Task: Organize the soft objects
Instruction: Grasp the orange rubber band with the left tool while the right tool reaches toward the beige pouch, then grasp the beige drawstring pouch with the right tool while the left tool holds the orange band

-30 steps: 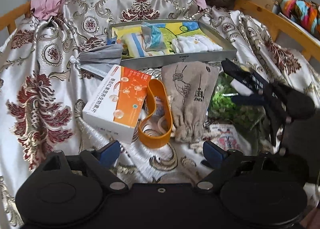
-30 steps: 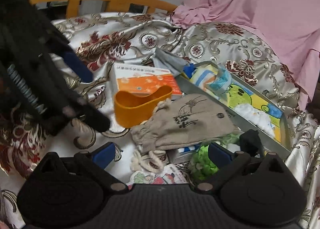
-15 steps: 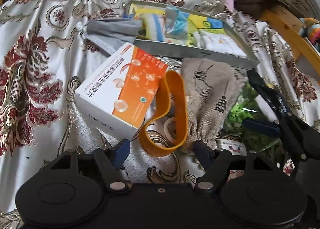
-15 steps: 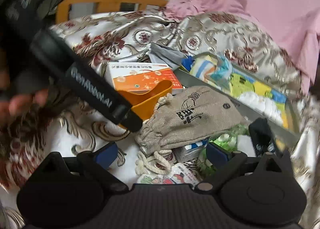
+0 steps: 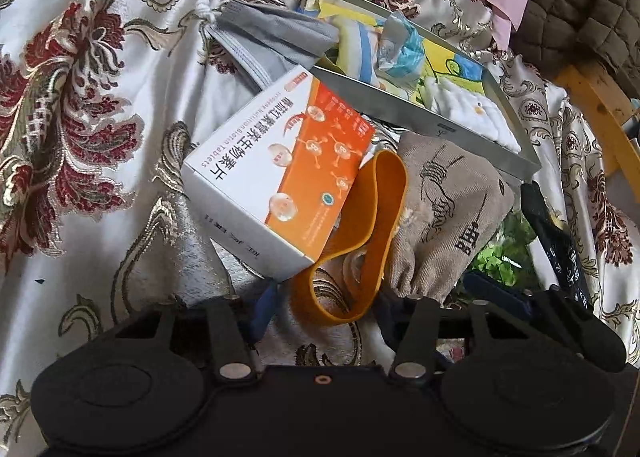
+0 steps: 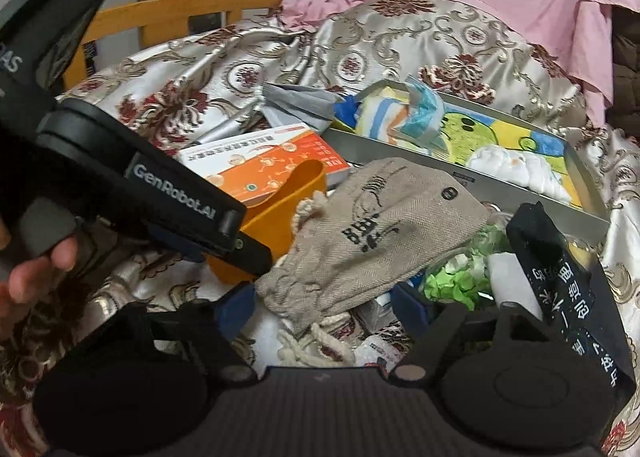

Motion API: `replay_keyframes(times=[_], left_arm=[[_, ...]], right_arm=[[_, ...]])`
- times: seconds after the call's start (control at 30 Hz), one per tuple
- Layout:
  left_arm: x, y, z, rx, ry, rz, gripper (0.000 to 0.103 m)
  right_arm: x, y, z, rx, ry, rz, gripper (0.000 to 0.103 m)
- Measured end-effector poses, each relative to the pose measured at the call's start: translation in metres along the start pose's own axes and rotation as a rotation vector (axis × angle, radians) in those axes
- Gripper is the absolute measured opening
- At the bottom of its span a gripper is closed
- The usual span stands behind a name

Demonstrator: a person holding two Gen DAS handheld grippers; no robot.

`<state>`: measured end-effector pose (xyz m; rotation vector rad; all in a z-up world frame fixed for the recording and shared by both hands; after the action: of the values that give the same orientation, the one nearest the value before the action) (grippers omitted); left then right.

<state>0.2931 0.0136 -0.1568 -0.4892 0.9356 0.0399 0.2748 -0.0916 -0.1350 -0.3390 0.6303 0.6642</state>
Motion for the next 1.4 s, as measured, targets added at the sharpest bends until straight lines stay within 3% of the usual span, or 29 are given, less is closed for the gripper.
replay_keyframes(times=[0.23, 0.37, 0.5, 0.63, 1.07, 1.27, 1.4], left_arm=[[0.007, -0.005, -0.006, 0.115, -0.005, 0.039, 0.047], [0.008, 0.0, -0.004, 0.064, -0.012, 0.027, 0.045], [0.006, 0.01, -0.001, -0.045, -0.001, 0.003, 0.03], [0.005, 0.013, 0.001, -0.074, -0.003, 0.006, 0.022], [-0.01, 0.019, -0.012, -0.167, 0.006, 0.046, 0.018], [-0.022, 0.02, -0.021, -0.149, -0.011, 0.077, 0.017], [-0.022, 0.021, -0.02, -0.161, -0.016, 0.089, 0.015]], right_arm=[[0.001, -0.002, -0.005, 0.008, 0.028, -0.033, 0.067], [-0.003, -0.004, -0.005, 0.023, 0.029, -0.028, 0.066], [-0.009, -0.01, -0.004, 0.056, 0.023, -0.014, 0.067], [-0.009, -0.009, -0.003, 0.053, 0.013, -0.002, 0.068], [-0.005, -0.009, -0.004, 0.151, 0.012, 0.068, 0.073], [-0.01, -0.011, 0.002, 0.147, -0.018, 0.04, 0.075], [-0.001, -0.016, 0.008, 0.232, -0.024, 0.053, 0.076]])
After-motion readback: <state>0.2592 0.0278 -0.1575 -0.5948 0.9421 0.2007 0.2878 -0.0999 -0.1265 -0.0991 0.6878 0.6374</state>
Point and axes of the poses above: each gripper's, at about its wrist camera, not at the fingertips, and x roughly the way its jaws point, y to its left, z to its top, the point moved 10 cm from there along x, roughly the way its jaws point, and after that the axes turned 2 degrees about -y, right-handed, at the moved point
